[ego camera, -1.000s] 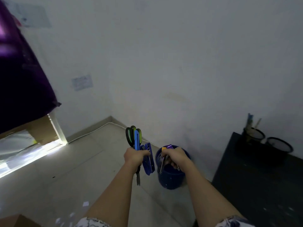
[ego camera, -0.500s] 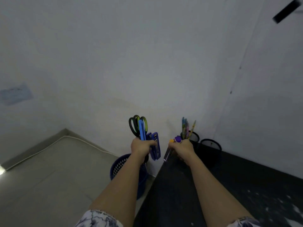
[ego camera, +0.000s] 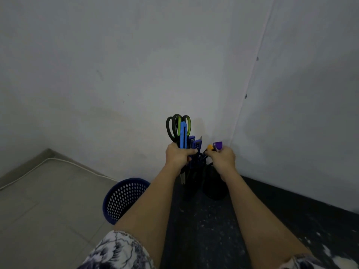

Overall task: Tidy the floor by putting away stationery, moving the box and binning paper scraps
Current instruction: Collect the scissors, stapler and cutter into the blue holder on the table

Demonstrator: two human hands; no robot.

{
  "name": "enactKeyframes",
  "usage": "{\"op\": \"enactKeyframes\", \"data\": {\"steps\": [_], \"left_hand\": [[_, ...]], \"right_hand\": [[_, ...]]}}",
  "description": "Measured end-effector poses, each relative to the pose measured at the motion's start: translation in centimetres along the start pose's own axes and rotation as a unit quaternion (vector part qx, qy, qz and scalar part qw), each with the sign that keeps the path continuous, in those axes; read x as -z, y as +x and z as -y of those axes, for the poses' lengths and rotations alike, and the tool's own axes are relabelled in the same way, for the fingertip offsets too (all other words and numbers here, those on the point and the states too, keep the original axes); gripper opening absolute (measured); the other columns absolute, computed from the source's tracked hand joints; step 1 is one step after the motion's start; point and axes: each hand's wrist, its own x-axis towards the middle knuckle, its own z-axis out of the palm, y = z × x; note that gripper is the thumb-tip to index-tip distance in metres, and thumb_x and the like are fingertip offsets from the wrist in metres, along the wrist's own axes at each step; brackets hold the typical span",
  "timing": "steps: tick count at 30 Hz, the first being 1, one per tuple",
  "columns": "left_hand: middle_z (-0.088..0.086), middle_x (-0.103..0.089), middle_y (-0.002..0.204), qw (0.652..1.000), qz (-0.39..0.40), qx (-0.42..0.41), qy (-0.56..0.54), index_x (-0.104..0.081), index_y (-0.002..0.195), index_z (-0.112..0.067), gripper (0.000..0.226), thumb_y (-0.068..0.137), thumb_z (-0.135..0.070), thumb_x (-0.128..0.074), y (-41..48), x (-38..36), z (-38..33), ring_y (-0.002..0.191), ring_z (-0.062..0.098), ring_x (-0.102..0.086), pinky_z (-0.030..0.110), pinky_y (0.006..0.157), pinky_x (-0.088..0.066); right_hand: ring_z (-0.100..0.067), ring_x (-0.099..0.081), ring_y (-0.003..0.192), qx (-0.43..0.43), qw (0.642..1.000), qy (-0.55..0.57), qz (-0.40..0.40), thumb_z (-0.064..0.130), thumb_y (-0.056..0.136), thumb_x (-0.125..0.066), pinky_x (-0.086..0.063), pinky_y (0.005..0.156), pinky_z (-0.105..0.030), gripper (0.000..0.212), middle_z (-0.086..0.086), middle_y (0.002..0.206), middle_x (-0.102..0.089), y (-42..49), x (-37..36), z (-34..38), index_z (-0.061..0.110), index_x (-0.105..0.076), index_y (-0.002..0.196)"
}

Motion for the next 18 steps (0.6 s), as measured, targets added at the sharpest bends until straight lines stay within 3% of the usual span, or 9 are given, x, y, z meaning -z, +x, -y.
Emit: {"op": "enactKeyframes", "data": {"steps": [8,12,15,18], "left_hand": [[0.005,-0.056,0.066,0.999,-0.026,0.010,0.024,-0.059,0.088,-0.003,0.025,0.071,0.000,-0.078,0.8,-0.9,2.4,0.049,0.014,-0.050,0.013,0.038,-0.043],[0.004,-0.056,0.068,0.998,-0.052,0.013,0.020,-0.058,0.090,-0.003,0.029,0.070,-0.003,-0.080,1.2,-1.2,3.1,0.051,0.013,-0.051,0.011,0.038,-0.045],[0.009,-0.058,0.076,0.998,-0.058,0.014,0.022,-0.060,0.097,0.001,0.032,0.071,-0.002,-0.079,1.2,-1.4,3.2,0.053,0.012,-0.052,0.012,0.039,-0.045],[0.012,-0.058,0.082,0.996,-0.083,0.014,0.021,-0.054,0.086,-0.004,0.030,0.070,-0.001,-0.079,1.2,-1.6,3.4,0.059,0.018,-0.055,0.014,0.039,-0.045]], "right_hand": [[-0.019,-0.053,0.071,0.000,0.991,-0.097,0.091,-0.001,0.076,-0.068,-0.038,0.055,-0.023,0.014,-0.006,0.077,-0.059,2.6,-1.6,-2.0,0.009,-0.060,0.082],[-0.027,-0.061,0.082,-0.050,0.982,-0.154,0.099,0.009,0.069,-0.075,-0.049,0.066,-0.031,0.023,-0.015,0.098,-0.062,3.6,-2.1,-3.1,0.005,-0.067,0.090],[-0.033,-0.062,0.089,-0.073,0.977,-0.170,0.106,0.014,0.066,-0.075,-0.048,0.068,-0.032,0.016,-0.020,0.109,-0.059,3.7,-2.3,-3.6,0.012,-0.064,0.078],[-0.033,-0.062,0.085,-0.073,0.986,-0.130,0.078,0.023,0.070,-0.068,-0.044,0.060,-0.028,0.013,-0.019,0.105,-0.060,3.2,-2.2,-3.2,0.014,-0.060,0.069]]}}
